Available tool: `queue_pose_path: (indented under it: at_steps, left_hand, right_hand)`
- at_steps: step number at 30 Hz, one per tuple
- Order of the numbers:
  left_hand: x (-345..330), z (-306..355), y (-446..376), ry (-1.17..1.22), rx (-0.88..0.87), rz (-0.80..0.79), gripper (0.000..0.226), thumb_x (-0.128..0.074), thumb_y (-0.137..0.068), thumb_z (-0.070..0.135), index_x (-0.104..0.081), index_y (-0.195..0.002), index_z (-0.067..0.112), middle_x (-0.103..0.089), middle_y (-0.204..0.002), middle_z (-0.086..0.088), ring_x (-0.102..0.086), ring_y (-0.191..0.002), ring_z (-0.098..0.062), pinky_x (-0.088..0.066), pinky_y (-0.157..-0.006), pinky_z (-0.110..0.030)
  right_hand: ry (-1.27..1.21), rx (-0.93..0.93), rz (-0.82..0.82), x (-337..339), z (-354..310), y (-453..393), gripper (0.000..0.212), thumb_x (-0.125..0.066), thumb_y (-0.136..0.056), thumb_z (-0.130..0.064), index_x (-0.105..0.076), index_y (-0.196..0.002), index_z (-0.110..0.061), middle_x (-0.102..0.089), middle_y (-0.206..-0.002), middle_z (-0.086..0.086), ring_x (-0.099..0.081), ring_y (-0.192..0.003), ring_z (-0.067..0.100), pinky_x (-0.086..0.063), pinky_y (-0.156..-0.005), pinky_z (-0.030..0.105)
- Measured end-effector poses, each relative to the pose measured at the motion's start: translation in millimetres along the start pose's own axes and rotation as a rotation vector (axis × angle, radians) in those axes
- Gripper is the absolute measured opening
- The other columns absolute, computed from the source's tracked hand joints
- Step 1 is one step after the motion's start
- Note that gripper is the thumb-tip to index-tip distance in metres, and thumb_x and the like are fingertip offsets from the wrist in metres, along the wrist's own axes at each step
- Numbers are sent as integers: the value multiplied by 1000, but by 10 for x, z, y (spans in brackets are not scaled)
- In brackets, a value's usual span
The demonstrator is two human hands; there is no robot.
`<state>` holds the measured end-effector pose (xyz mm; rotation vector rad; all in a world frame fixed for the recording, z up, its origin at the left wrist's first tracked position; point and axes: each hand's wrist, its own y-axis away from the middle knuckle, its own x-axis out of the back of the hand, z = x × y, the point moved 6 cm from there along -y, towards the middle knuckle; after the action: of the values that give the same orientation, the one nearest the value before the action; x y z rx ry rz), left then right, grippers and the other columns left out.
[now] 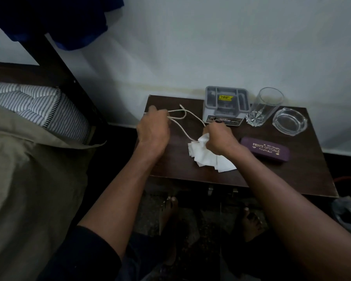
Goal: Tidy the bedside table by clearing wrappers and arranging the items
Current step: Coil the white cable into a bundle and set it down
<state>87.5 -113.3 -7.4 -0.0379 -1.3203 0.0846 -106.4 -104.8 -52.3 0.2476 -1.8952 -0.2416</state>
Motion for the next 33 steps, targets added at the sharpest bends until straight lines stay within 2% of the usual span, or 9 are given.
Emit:
queue_pose_path:
  at_steps: [5,9,13,16,19,23,26,30,33]
  left_hand:
    - [164,-87,-49,157,68,167,25,-52,-106,20,-76,-104,25,-72,-107,-8,-70,-98,-36,-53,-78,-43]
    - [163,77,-41,209,-29,93,20,-57,-106,33,-77,-107,32,-77,-97,0,-71,-92,-30,-47,-71,-36]
    - [89,261,6,166,-185,-93,22,-64,-100,46,-77,-115,39,-78,-90,3,-73,-87,-28,-61,-81,-42]
    - [30,372,77,201,-278,-148,17,-66,-98,46,-79,-109,43,-69,-76,9,-72,-83,-24,-51,-70,-33]
    - [-16,483,121,188,-373,-164,23,-70,-96,50,-77,-118,48,-78,-90,10,-73,-86,-19,-45,-66,-27]
    - [-19,636,173,246,-464,-243,18,-71,-92,56,-81,-104,47,-62,-60,24,-60,-63,-2,-40,-57,-24]
    - [99,696,184,386,-466,-197,16,-69,-88,50,-81,-99,48,-65,-62,31,-62,-61,8,-42,-56,-23]
    - [283,711,150,481,-375,-62,27,-73,-82,58,-84,-77,33,-72,-61,15,-67,-59,-4,-47,-56,-24]
    - [316,757,173,644,-423,-114,22,-81,-87,39,-83,-71,25,-77,-67,5,-71,-62,-14,-56,-59,-33]
  right_hand:
    - [-8,-7,-2,36,-28,30,31,-67,-82,3,-78,-107,-10,-62,-93,12,-68,-105,41,-40,-74,31]
    - [-96,-4,-23,26,-53,23,33,-83,-82,-18,-76,-113,-11,-72,-108,10,-67,-107,32,-47,-76,33]
    - [-812,-241,112,192,-5,48,11,-79,-85,-14,-78,-95,-10,-74,-89,4,-66,-88,21,-50,-72,36]
    - [-1259,-415,-12,144,-23,121,21,-60,-80,-11,-73,-97,-12,-82,-92,7,-71,-92,22,-46,-74,36]
    - [-1470,-430,-85,141,-66,159,23,-52,-81,-23,-71,-90,-13,-79,-82,4,-66,-77,21,-42,-71,36]
    - [-1537,-451,-68,173,-19,183,16,-60,-92,-23,-72,-96,-12,-76,-73,1,-67,-61,14,-48,-63,30]
    - [-1553,-479,-5,240,100,198,14,-57,-103,-13,-70,-100,-14,-67,-68,-2,-60,-53,10,-42,-47,23]
    - [-1582,-431,42,397,251,235,25,-47,-113,-22,-69,-106,-12,-67,-58,-6,-63,-45,7,-40,-39,17]
    - [-1554,-444,79,444,392,275,26,-46,-113,-22,-69,-107,-11,-68,-64,-4,-63,-45,7,-36,-37,17]
